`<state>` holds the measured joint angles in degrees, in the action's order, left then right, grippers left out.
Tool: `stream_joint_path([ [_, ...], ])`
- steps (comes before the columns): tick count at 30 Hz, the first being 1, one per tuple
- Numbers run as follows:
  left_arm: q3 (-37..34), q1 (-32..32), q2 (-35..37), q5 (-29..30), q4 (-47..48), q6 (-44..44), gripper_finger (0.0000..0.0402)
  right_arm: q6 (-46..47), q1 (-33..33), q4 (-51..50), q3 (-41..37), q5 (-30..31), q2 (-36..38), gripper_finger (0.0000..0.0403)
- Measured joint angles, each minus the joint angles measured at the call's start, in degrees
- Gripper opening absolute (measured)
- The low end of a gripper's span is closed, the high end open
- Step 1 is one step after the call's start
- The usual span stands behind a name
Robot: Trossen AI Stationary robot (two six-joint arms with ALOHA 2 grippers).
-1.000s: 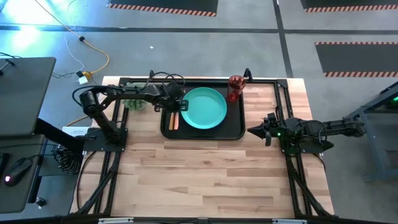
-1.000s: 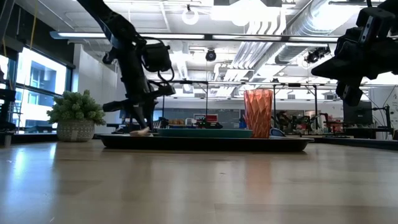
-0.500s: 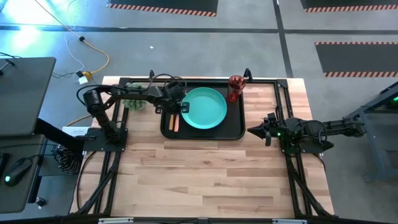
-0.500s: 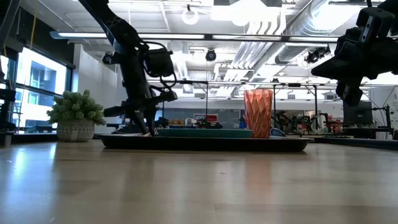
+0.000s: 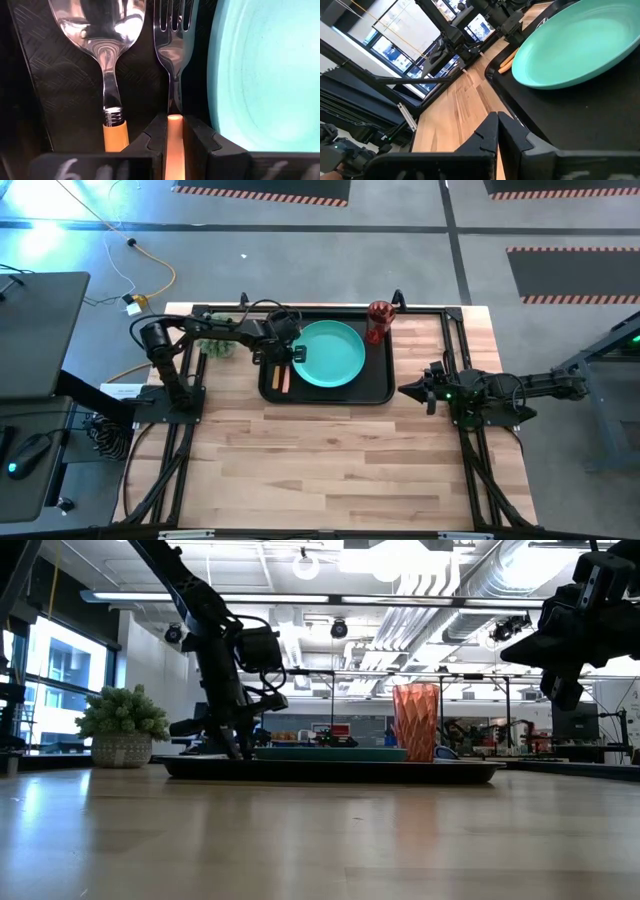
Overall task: Pick and place plate/cup/fork/spoon on tray
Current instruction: Put the pink fork on the black tray to the right of the yellow spoon
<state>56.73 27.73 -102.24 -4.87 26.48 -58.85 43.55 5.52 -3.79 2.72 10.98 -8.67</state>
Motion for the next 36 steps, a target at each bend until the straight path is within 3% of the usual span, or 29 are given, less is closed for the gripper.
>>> stream_joint_path([
  [36, 0.2, 0.4, 0.1, 0.0, 0.0, -0.5, 0.0094, 0.0, 0.0, 0.0, 0.0, 0.0, 0.0, 0.0000],
])
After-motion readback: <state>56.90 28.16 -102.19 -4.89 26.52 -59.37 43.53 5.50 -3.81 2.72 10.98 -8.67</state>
